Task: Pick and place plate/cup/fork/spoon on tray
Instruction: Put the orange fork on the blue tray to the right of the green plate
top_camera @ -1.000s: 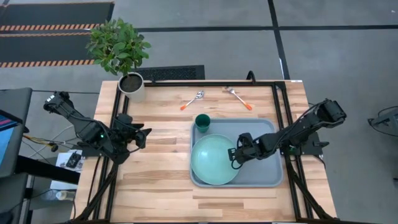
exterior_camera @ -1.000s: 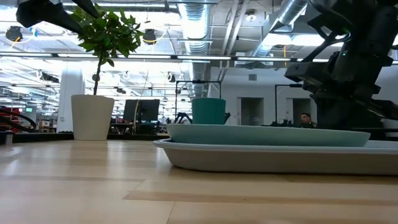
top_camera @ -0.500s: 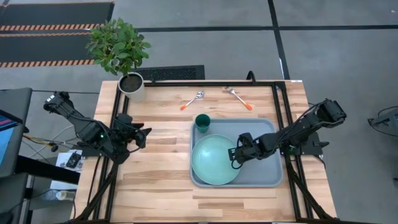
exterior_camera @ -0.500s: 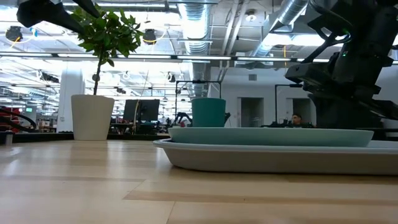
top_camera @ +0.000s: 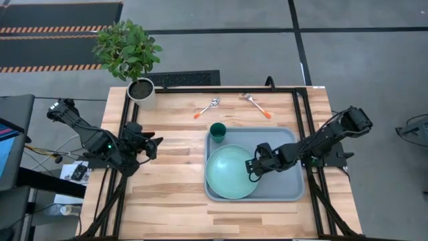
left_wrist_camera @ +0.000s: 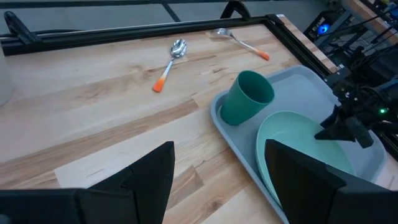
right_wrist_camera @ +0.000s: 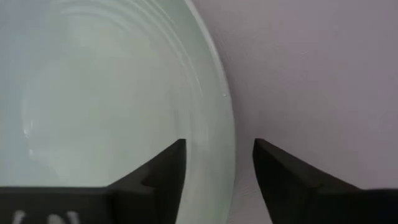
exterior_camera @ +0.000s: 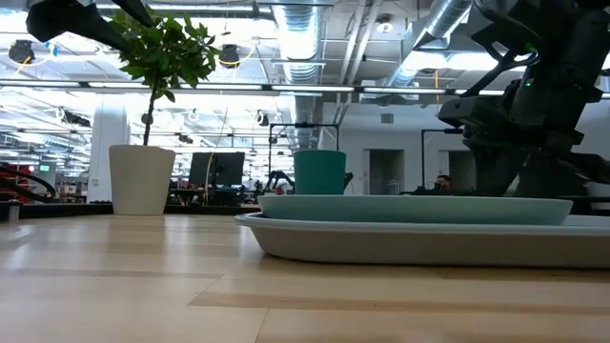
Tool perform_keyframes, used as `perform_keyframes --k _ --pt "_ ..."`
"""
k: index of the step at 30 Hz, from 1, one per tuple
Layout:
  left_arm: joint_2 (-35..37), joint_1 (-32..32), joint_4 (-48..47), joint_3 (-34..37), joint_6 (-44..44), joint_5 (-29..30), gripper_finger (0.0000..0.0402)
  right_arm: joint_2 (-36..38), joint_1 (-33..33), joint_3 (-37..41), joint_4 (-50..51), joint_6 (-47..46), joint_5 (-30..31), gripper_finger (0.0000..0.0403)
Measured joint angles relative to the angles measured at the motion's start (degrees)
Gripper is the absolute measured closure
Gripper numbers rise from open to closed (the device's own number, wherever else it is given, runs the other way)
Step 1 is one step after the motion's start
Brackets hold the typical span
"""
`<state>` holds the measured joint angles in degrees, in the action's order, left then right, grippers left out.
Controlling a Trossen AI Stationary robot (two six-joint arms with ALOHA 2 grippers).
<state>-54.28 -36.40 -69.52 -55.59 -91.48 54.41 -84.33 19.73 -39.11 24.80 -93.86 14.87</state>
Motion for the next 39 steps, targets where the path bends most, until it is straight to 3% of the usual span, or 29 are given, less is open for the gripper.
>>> perform_keyframes --k 8,20,29,34,39 --pt "0.0 0.0 -0.1 0.0 0.0 0.0 0.0164 2.8 -0.4 0.0 1.0 0.1 0.0 0.0148" --pt "0.0 0.0 -0.2 0.0 -0.1 -0.1 0.0164 20.5 -8.3 0.0 5.4 11.0 0.1 0.0147" --pt "0.0 0.0 -0.2 0.0 -0.6 -0.6 0.0164 30.4 -25.2 -0.8 6.3 29.7 -2.1 0.0147" --pt "0.0 0.0 -0.3 0.0 -1.2 -0.6 0.0164 27.4 -37.5 -5.1 9.4 43.5 -8.3 0.0147" --pt "0.0 0.6 -0.2 0.0 -1.2 -1.1 0.0164 20.7 -47.0 -10.7 12.7 59.8 -8.9 0.0147"
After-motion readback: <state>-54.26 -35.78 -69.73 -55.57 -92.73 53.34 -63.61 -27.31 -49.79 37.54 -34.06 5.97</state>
